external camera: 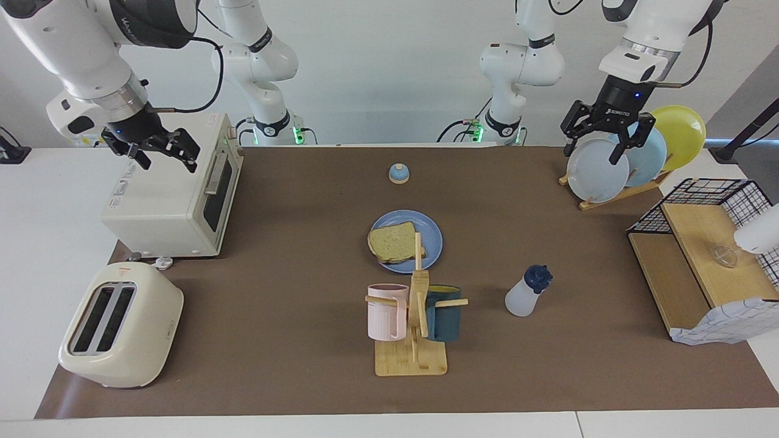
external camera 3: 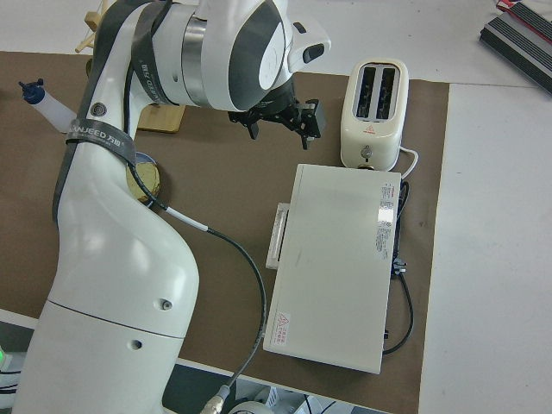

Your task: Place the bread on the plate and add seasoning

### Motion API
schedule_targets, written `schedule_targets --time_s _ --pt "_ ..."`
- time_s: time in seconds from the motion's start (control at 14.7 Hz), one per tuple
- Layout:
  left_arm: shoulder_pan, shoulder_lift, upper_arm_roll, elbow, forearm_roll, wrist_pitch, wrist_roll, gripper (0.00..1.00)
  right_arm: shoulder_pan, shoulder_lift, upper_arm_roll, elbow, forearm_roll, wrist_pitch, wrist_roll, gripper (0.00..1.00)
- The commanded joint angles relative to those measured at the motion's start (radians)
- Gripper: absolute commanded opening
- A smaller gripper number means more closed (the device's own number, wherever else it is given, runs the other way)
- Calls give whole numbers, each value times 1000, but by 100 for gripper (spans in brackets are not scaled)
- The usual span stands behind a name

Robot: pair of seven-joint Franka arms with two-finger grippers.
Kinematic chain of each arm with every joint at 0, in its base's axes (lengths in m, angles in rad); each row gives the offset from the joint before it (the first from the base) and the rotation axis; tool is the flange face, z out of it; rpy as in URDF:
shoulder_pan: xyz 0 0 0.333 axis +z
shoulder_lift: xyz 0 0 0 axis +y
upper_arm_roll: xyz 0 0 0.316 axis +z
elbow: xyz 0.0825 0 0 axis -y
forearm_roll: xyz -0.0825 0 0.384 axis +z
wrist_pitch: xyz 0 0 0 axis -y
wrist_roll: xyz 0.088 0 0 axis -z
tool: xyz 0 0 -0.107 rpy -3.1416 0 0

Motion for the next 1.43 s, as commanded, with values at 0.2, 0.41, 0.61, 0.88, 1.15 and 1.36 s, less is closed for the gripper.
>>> schedule_targets --time_s 0.2,0.41,0.61,0.88,1.15,1.36 --pt "19 65 -5 164 59 -277 0 100 -7 -16 1 -17 21 -1 -16 100" --pt "40 114 -3 262 61 -391 0 100 -5 -16 1 -19 21 -1 -16 100" --pt "48 148 0 318 67 -445 0 100 -5 -16 0 -19 21 -1 -16 100" --pt "57 145 -14 299 87 -434 -5 100 -5 -16 1 -19 21 -1 -16 100" --pt "235 149 -191 253 81 -380 -9 100 -5 -16 0 -19 21 -1 -16 100" --pt "329 151 -285 215 76 -331 -14 100 -7 -16 0 -19 21 -1 -18 100"
